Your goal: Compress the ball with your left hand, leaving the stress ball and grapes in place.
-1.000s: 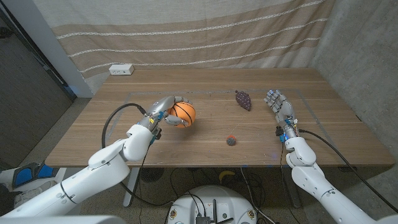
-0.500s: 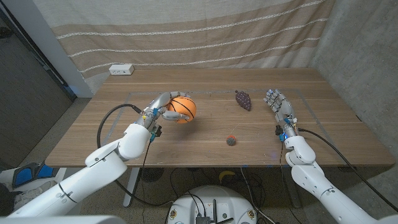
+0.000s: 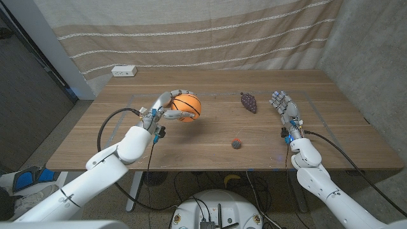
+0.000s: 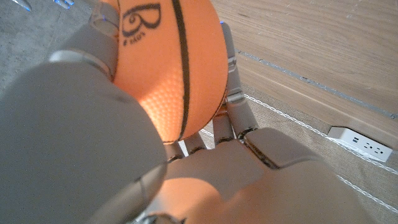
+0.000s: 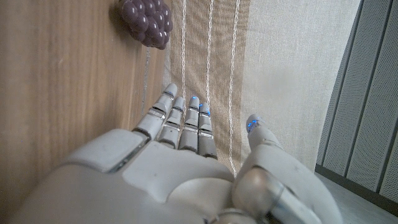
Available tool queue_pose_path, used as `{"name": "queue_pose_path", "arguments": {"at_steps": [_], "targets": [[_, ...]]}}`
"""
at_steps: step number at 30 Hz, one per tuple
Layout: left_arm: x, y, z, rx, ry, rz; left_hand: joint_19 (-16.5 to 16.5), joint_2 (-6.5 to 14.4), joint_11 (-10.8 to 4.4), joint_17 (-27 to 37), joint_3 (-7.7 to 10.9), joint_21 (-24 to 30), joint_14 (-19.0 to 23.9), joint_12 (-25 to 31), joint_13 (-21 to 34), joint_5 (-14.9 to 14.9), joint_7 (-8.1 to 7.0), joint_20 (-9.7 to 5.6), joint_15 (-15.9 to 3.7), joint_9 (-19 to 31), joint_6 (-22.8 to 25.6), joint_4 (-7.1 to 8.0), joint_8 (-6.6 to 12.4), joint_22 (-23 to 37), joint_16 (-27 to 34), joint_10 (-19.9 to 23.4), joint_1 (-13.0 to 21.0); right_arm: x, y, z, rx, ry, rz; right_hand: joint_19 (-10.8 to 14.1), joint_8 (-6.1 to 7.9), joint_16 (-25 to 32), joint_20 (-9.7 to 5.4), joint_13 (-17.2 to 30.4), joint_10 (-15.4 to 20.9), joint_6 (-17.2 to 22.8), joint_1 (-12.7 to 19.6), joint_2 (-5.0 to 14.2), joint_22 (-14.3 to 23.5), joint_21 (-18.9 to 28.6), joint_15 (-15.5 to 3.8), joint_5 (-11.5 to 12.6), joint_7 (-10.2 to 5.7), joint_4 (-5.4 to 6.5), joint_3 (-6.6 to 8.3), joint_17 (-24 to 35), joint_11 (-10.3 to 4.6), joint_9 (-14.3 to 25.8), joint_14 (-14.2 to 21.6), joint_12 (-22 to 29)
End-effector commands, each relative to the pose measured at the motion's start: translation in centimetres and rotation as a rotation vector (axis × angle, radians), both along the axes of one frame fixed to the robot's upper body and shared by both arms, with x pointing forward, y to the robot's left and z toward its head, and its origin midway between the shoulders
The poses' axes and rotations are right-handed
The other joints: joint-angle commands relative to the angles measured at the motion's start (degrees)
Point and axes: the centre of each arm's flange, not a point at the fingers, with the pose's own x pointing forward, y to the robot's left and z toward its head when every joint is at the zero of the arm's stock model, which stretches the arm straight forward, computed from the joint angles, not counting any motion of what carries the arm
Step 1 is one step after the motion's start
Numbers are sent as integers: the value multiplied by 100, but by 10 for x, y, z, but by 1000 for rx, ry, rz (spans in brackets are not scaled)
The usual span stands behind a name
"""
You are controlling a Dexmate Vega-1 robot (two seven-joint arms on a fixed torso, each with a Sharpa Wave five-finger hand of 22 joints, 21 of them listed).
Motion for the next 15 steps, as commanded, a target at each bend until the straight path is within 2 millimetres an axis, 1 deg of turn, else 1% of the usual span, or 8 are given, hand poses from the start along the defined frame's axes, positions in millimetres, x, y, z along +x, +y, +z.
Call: {"name": "queue_pose_path", "arguments": {"at_steps": [1,7,9,15], "targets": [[6,9,-1,-159,31,-131,-64,2339,302,35,49,44,1772,36,26,-17,1882,-1114,-2656,17,1929,5,-16,11,36,1503,2430,-3,-1,0,2,-10,-9,7,-6,18,49,31,44,50,-14,41,22,-24,12,0,19,-35,28,-5,12,25,13,23],[9,12,-4,-221,62,-187,-77,2339,300,50,49,58,1761,24,41,-19,1877,-1114,-2654,9,1930,7,-35,7,37,1489,2434,-5,-1,0,3,-12,-13,8,-5,21,53,31,38,55,-15,40,21,-23,16,1,21,-39,31,-7,18,25,20,18],[10,13,-4,-235,67,-203,-85,2342,294,59,50,67,1752,24,51,-20,1898,-1115,-2653,4,1944,9,-44,3,37,1496,2436,-6,-1,-1,5,-13,-14,5,-7,22,52,32,40,50,-15,40,21,-24,22,1,16,-41,32,-8,19,25,23,19],[16,18,-5,-302,103,-267,-110,2346,359,67,51,97,1738,29,83,-17,1937,-1113,-2656,-20,2022,13,-67,-10,29,1547,2443,-9,0,0,1,-19,-20,12,9,21,58,34,50,92,-13,37,21,-22,2,3,32,-47,36,-12,19,25,23,22]]}}
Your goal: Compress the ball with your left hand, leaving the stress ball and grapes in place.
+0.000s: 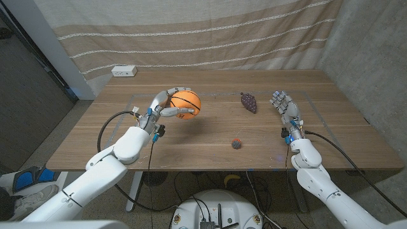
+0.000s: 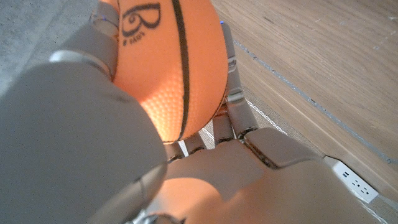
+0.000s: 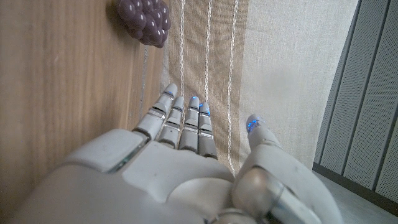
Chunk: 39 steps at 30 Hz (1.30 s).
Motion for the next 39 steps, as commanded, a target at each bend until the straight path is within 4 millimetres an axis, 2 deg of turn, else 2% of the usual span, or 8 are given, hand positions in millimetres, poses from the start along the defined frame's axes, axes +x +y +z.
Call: {"name": "queue_pose_path", "arguments": {"at_steps": [1,39], "targets": [[9,10,-2,-136,54,-125,-111,2345,360,11,62,57,1737,26,44,-12,1922,-1113,-2654,-9,2016,11,-16,6,27,1546,2443,-6,0,1,-2,-12,-11,12,11,20,57,35,55,76,-12,37,21,-22,6,4,10,-25,13,14,24,25,22,24],[51,24,-6,-377,254,-480,-150,2327,337,-36,44,169,1752,-34,122,-10,1906,-1108,-2655,-68,2101,13,-156,-31,-13,1579,2461,-18,9,7,-3,-16,-40,30,15,25,49,40,72,116,16,42,20,-17,-1,21,24,-60,44,-4,14,25,40,23]]}}
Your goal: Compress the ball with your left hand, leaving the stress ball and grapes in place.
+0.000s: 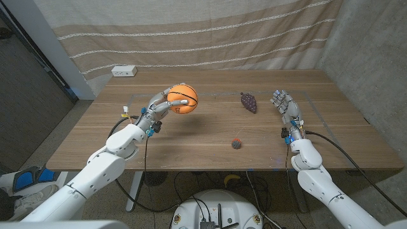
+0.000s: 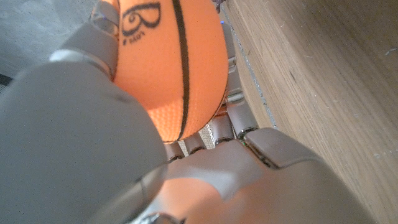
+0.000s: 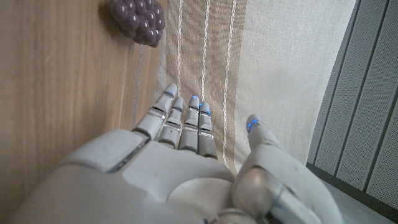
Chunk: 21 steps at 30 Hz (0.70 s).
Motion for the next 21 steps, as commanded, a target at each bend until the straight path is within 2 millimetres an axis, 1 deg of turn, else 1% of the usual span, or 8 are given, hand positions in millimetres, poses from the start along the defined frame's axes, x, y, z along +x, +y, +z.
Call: {"name": "queue_pose_path", "arguments": {"at_steps": [1,9,21], "targets": [[17,5,0,-88,58,-121,-152,2365,339,8,52,47,1765,-9,36,29,1928,-1108,-2641,15,2000,4,-12,6,-13,1585,2423,-6,3,4,3,-11,-16,30,14,25,47,13,28,41,17,41,20,-18,-1,21,-2,-37,21,-6,13,25,40,23],[33,3,5,-138,107,-233,-166,2364,349,-3,51,66,1761,-26,50,30,1928,-1109,-2640,9,2003,4,-44,0,-25,1583,2428,-14,4,6,6,-5,-43,31,12,23,45,12,22,45,21,38,20,-18,1,24,1,-43,26,-10,4,25,36,18],[42,2,16,-133,116,-321,-179,2366,346,-14,51,90,1760,-50,63,31,1935,-1108,-2640,4,2007,3,-82,-6,-36,1584,2435,-18,9,8,7,-9,-58,32,9,23,53,14,30,44,23,32,20,-19,5,27,4,-49,29,-15,14,25,38,19]]}}
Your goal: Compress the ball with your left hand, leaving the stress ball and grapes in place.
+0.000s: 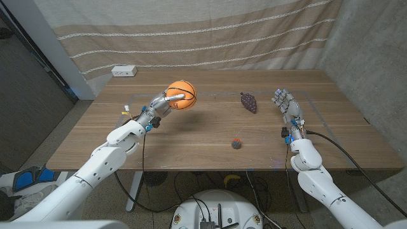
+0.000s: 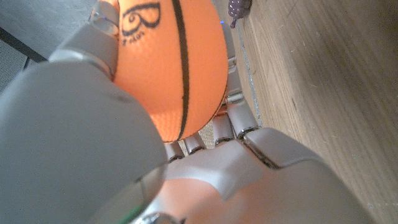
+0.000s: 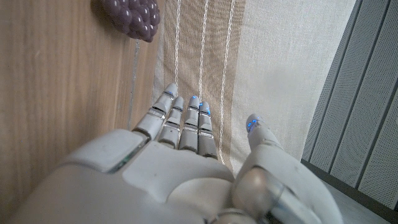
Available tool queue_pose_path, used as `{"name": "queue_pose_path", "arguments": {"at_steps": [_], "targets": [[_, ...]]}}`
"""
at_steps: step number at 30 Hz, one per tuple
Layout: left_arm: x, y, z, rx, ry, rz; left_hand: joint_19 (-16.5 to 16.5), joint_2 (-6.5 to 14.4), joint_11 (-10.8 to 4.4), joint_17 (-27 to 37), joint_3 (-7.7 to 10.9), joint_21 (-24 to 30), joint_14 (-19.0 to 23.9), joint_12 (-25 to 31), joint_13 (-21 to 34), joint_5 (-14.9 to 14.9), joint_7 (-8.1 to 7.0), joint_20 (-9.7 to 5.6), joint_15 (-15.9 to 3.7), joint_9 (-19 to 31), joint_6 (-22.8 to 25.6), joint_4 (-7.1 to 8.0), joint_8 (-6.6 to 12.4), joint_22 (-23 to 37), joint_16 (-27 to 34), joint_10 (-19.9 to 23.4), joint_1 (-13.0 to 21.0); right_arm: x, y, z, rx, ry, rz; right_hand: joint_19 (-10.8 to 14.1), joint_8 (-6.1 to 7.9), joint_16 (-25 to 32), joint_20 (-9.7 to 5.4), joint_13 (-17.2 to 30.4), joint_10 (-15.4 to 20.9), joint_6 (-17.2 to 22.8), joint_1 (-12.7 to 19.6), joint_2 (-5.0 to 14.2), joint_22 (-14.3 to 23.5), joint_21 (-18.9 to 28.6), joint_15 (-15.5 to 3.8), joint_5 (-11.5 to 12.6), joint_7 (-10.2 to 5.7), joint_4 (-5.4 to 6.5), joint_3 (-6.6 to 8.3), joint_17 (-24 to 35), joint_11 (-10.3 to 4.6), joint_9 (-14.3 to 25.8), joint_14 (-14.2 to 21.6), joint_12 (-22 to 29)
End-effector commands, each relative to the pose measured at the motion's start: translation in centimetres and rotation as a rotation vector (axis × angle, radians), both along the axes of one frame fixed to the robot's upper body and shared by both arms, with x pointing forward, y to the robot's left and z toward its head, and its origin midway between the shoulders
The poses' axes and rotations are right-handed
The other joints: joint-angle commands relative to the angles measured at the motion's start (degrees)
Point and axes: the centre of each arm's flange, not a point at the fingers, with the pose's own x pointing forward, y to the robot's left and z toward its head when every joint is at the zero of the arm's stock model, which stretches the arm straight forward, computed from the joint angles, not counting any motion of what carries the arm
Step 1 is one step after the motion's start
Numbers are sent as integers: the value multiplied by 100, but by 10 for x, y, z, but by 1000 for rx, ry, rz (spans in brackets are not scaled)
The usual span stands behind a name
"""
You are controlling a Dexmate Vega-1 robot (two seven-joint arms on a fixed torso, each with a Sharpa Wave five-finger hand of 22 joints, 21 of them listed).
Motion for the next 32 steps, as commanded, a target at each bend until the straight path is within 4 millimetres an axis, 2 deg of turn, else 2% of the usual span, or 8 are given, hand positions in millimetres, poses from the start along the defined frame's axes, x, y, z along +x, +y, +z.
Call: {"name": "queue_pose_path", "arguments": {"at_steps": [1,16,19,22,27,32], "targets": [[11,-4,8,-31,28,-163,-182,2365,371,10,53,52,1765,8,23,37,1939,-1108,-2633,17,1994,2,-33,23,-5,1555,2436,-7,5,2,1,-4,-20,-1,8,24,20,15,31,44,23,31,20,-19,7,27,4,-26,5,13,13,25,39,19],[22,-4,6,-95,100,-273,-207,2368,385,-7,56,82,1764,-34,41,40,1929,-1108,-2632,13,1991,1,-90,14,-21,1537,2448,-6,12,3,3,15,-22,4,5,22,18,16,37,46,21,25,20,-19,-9,29,-1,-30,6,6,25,26,37,18],[24,-4,5,-72,113,-255,-212,2367,394,-11,57,85,1762,-42,43,41,1933,-1108,-2633,13,1991,-1,-99,12,-24,1531,2451,-3,14,4,2,32,-18,7,5,23,16,16,34,47,20,25,20,-18,-5,29,-2,-30,6,6,19,26,39,17],[23,-3,4,11,85,-145,-220,2365,402,-17,59,89,1757,-51,50,43,1930,-1107,-2631,14,1970,-2,-118,9,-31,1524,2455,3,15,5,0,51,-7,4,3,22,17,17,33,45,20,25,20,-19,0,30,-2,-31,7,4,17,26,38,16],[21,-4,9,37,48,-115,-229,2369,402,-24,63,95,1750,-64,56,44,1927,-1107,-2628,14,1969,-1,-134,6,-40,1515,2458,11,13,15,-17,45,-6,1,0,23,17,18,18,40,18,24,20,-21,4,30,-6,-31,7,3,22,26,41,10],[32,-11,9,-2,90,-151,-239,2373,393,-30,66,99,1747,-69,64,45,1932,-1107,-2627,17,1968,1,-146,3,-46,1519,2459,14,9,21,-25,52,-13,0,-5,20,17,18,15,27,15,24,20,-22,5,30,-9,-30,7,1,19,26,34,7]]}}
